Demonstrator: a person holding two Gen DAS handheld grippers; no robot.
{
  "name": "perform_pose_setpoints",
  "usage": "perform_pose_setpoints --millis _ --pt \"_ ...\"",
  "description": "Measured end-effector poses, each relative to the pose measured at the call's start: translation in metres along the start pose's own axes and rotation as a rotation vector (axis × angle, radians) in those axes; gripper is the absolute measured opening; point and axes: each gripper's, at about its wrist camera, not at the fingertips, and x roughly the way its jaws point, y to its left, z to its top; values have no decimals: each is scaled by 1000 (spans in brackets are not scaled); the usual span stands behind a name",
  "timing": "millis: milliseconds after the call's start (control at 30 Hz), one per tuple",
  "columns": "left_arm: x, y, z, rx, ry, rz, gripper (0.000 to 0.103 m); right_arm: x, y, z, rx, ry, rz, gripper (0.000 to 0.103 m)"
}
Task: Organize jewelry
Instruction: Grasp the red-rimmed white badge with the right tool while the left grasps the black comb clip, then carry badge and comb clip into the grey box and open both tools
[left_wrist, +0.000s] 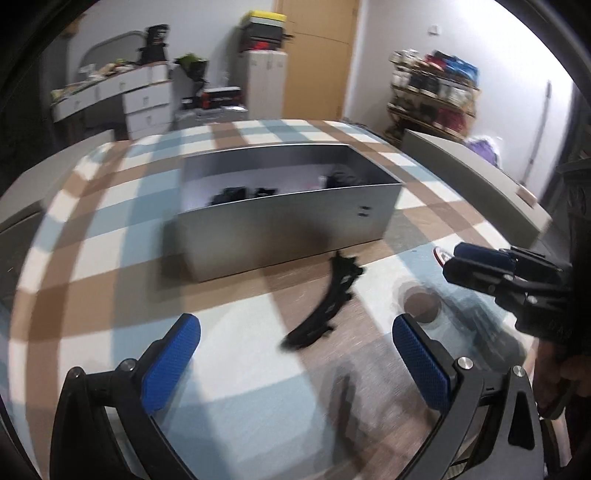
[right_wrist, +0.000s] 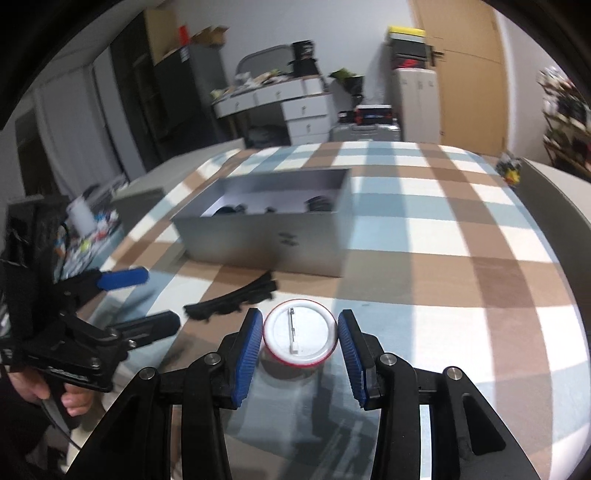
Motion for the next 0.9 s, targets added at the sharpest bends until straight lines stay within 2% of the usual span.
perform_pose_setpoints --millis 100,200,300,400,433,467,567,667,900 --pt "12 -5 8 20 32 -19 101 -7 -12 0 31 -20 -7 41" --pt "19 -8 13 31 57 -55 90 -8 -19 -1 49 -27 -4 41" --pt "24 -12 16 52 81 -57 81 -8 -22 -3 52 -28 0 41" --pt "27 -14 16 67 97 -66 62 -7 -24 -3 57 -28 10 41" --pt "27 -15 16 70 100 -63 47 -6 -24 -3 58 -28 14 41" --pt "28 -17 15 77 105 -57 38 -7 -24 -3 58 -29 17 41" --pt "28 -22 12 112 114 -47 17 -8 -24 -2 53 -38 26 41" --pt "25 -26 10 136 113 -45 13 -10 -24 -2 52 -45 34 41" --pt "6 -33 14 150 62 -37 13 -16 -21 1 56 -61 51 41"
